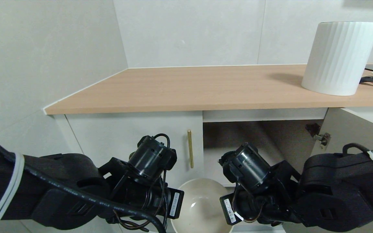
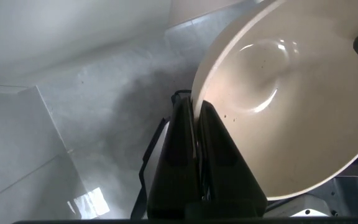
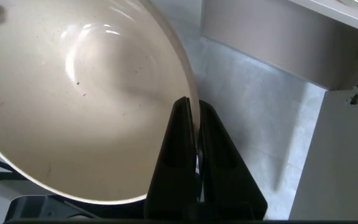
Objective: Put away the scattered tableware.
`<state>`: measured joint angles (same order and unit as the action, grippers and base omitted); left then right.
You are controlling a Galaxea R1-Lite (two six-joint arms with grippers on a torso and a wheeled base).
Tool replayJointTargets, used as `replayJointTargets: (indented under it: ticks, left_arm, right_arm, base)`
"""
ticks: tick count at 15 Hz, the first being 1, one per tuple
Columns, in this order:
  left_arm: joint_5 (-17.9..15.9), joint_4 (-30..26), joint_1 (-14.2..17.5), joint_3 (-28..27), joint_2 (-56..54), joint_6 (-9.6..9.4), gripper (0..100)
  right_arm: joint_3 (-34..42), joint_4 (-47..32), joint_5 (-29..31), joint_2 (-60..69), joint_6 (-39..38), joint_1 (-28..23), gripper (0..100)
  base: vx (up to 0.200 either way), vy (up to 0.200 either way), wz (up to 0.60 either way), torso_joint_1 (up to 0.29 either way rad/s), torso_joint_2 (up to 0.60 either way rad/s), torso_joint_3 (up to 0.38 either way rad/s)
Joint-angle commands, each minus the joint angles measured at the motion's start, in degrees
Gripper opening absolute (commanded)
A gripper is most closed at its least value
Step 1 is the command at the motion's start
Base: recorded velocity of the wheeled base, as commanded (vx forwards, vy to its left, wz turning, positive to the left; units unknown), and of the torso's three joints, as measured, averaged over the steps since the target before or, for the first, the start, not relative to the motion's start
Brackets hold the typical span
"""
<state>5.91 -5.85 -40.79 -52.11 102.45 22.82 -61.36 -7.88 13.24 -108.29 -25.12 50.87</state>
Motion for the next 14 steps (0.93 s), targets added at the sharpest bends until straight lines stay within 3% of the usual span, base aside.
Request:
replayJointTargets:
  ticks: [1,6,9,14]
  left_arm:
    - [0.15,-0.04,0.01,0.0,-0.23,0.03,100]
    - [-0.02,0.14,0.01,-0.09,-0.41,0.47,100]
    - [-0.2,0.75,0.01,-0.53,-2.52,3.28,100]
    - [-0.38,2.16,0.62,-0.18,-4.89,3.37,100]
  right_arm:
    - [0.01,-0.21,0.03,-0.08,-0.01,0.02,0]
    - [-0.08,-0.21,0.12,-0.34,-0.01,0.02,0]
    - [0.01,-0.12,3.64,-1.49,-0.19,-0.33,0]
    - [4.93,2.07,4.34,1.94,-0.19,-6.14,0]
  base:
    - [0.0,0.0,0.0,0.0,0.0,0.0]
    - [0.0,0.0,0.0,0.0,0.0,0.0]
    - [0.0,0.0,0.0,0.0,0.0,0.0]
    - [0.0,0.0,0.0,0.0,0.0,0.0]
